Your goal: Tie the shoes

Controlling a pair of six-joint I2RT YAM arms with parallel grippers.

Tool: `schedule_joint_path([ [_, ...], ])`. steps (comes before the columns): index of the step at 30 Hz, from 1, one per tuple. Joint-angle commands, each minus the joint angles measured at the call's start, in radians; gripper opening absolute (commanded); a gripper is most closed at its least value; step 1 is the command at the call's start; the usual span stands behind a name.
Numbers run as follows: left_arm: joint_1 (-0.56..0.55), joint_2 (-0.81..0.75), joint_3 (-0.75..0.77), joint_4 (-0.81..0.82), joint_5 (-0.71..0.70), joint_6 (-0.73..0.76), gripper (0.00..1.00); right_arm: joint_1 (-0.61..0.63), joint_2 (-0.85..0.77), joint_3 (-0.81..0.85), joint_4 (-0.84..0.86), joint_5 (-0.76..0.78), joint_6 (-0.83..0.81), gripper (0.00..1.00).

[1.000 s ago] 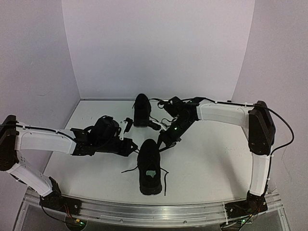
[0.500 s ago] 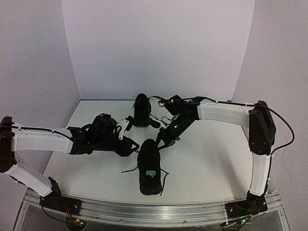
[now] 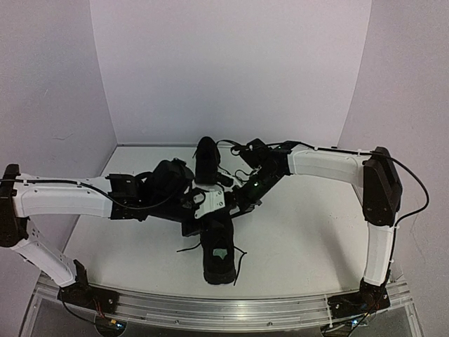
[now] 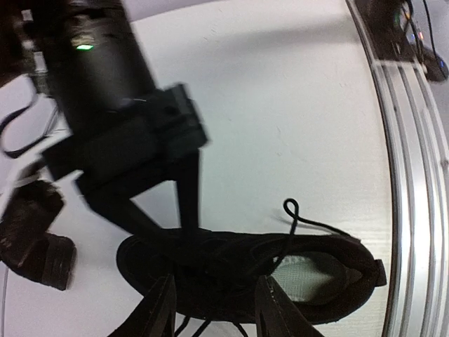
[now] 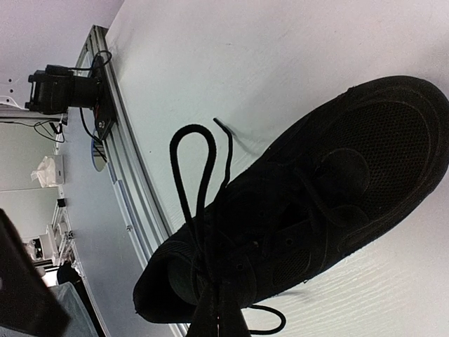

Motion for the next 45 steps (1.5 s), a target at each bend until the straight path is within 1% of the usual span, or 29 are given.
schedule_joint_path([
  [1, -0.049, 0.060, 0.065, -0.091, -0.032, 0.198, 0.38, -0.004, -0.013, -0.006, 0.031, -0.023, 0.014, 0.00],
  [8, -0.103, 0.144, 0.128, -0.163, -0.034, 0.288, 0.25, -0.003, -0.001, 0.002, 0.033, -0.029, 0.020, 0.00],
  [11, -0.118, 0.170, 0.135, -0.177, -0.055, 0.304, 0.22, -0.003, 0.002, 0.002, 0.033, -0.031, 0.021, 0.00],
  [19, -0.122, 0.221, 0.174, -0.194, -0.115, 0.315, 0.21, -0.003, 0.001, -0.003, 0.031, -0.037, 0.020, 0.00],
  [31, -0.122, 0.257, 0.175, -0.200, -0.146, 0.340, 0.19, -0.003, 0.009, 0.000, 0.031, -0.043, 0.020, 0.00],
  [37, -0.122, 0.261, 0.172, -0.211, -0.148, 0.354, 0.13, -0.004, 0.012, 0.001, 0.030, -0.047, 0.016, 0.00],
  [45, -0.124, 0.258, 0.165, -0.239, -0.158, 0.377, 0.14, -0.003, 0.017, 0.006, 0.030, -0.051, 0.014, 0.00],
])
